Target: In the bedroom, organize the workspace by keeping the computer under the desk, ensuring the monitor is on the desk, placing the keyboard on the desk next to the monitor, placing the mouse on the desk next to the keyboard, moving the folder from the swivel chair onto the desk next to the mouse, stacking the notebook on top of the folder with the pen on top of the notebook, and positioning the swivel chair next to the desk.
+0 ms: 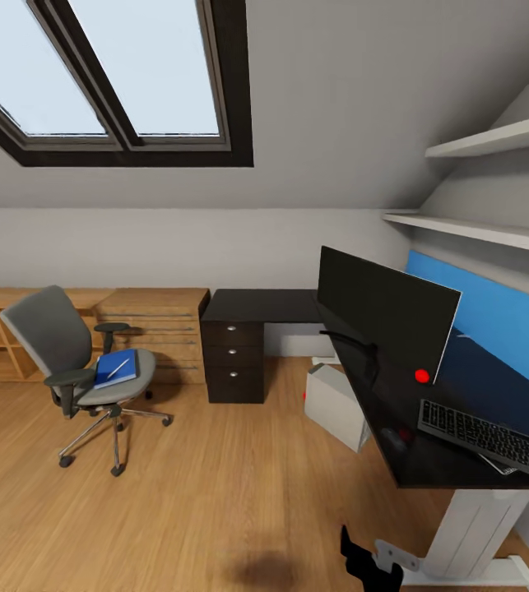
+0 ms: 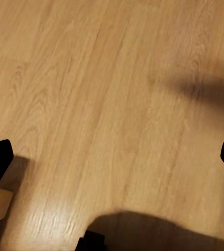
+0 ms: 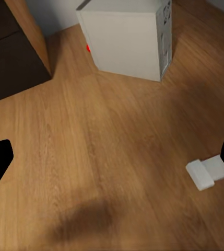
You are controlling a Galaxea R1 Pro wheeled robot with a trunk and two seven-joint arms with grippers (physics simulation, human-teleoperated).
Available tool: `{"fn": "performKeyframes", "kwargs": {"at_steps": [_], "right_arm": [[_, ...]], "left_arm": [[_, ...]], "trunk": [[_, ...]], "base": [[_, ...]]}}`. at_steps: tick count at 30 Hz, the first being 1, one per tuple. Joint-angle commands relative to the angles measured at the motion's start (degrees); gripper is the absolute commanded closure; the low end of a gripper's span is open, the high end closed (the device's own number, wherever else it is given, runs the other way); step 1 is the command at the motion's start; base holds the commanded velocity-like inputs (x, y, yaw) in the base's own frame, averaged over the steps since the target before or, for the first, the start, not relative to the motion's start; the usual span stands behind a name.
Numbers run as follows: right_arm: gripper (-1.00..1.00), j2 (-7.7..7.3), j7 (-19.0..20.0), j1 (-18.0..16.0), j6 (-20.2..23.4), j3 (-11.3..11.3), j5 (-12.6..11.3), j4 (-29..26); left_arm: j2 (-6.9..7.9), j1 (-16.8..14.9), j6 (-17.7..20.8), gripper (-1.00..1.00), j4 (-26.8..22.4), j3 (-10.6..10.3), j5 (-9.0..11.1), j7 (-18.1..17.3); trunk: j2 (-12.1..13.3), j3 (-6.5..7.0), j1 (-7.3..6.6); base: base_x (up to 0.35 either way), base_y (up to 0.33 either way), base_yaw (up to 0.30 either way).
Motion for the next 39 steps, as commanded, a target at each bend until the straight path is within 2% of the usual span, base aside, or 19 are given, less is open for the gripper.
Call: {"fn": "performKeyframes", "kwargs": {"at_steps": [1,14,15,17,18,19,21,22,27,28,36,39], "right_arm": [[-1.00,0.02,0.1,-0.1,-0.2,0.0,-0.6,0.1],[-1.00,0.35,-0.3,-0.1,-0.8,0.3,-0.2,0.1],[-1.00,2.95,-2.3,-0.1,10.6,2.8,3.4,-27.2],[-1.00,3.35,-3.6,-0.2,16.2,2.9,3.5,-32.6],[-1.00,4.34,-7.4,-0.2,31.2,3.9,3.6,-45.3],[-1.00,4.71,-8.7,-0.3,36.7,5.0,3.6,-49.8],[-1.00,4.94,-9.6,-0.3,41.8,6.4,3.6,-53.7],[-1.00,5.09,-10.3,-0.4,46.4,7.6,3.6,-57.1],[-1.00,5.25,-11.2,-0.4,55.1,9.4,3.5,-63.7],[-1.00,5.22,-11.4,-0.4,59.3,10.0,3.4,-66.2],[-1.00,4.95,-11.5,-0.4,62.2,10.2,3.8,-66.3],[-1.00,4.11,-11.5,-0.4,62.5,10.2,4.5,-65.5]], "left_arm": [[-0.03,0.0,-0.1,-1.00,0.0,0.1,0.6,0.0],[-0.03,0.0,-0.2,-1.00,0.0,-0.1,0.5,-0.1],[0.04,0.0,-0.7,-1.00,0.0,0.0,0.4,-0.1],[0.04,0.0,-1.2,-1.00,0.0,0.0,0.4,-0.1],[0.05,0.0,-2.7,-1.00,0.0,0.0,0.4,-0.1],[0.06,0.0,-3.0,-1.00,0.0,0.0,0.4,-0.1],[0.06,0.0,-3.2,-1.00,0.0,0.0,0.4,-0.1],[0.06,0.0,-3.4,-1.00,0.1,0.0,0.4,-0.1],[0.06,0.0,-3.5,-1.00,0.1,0.0,0.4,-0.1],[0.06,0.0,-3.6,-1.00,0.1,0.0,0.4,-0.1],[0.06,0.0,-3.7,-1.00,0.1,-0.1,0.4,-0.1],[0.04,0.0,-3.8,-1.00,0.1,-0.1,0.4,-0.1]], "trunk": [[0.0,-0.07,0.01],[0.0,-0.07,0.01],[0.0,-0.07,0.01],[0.0,-0.07,0.01],[0.0,-0.07,0.01],[0.0,-0.07,0.01],[0.0,-0.07,0.01],[0.0,-0.07,0.01],[0.0,-0.07,0.01],[0.0,-0.07,0.01],[0.0,-0.07,0.01],[0.0,-0.07,0.01]], "base": [[-0.002,0.000,-0.001],[0.000,0.000,0.000],[0.000,0.000,0.000],[0.000,0.000,0.000],[0.000,0.000,0.000],[0.000,0.000,0.000],[0.000,0.000,0.000],[0.000,0.000,0.000],[0.000,0.000,0.000],[0.000,0.000,0.000],[0.000,-0.003,0.000],[0.031,-0.099,0.000]]}}
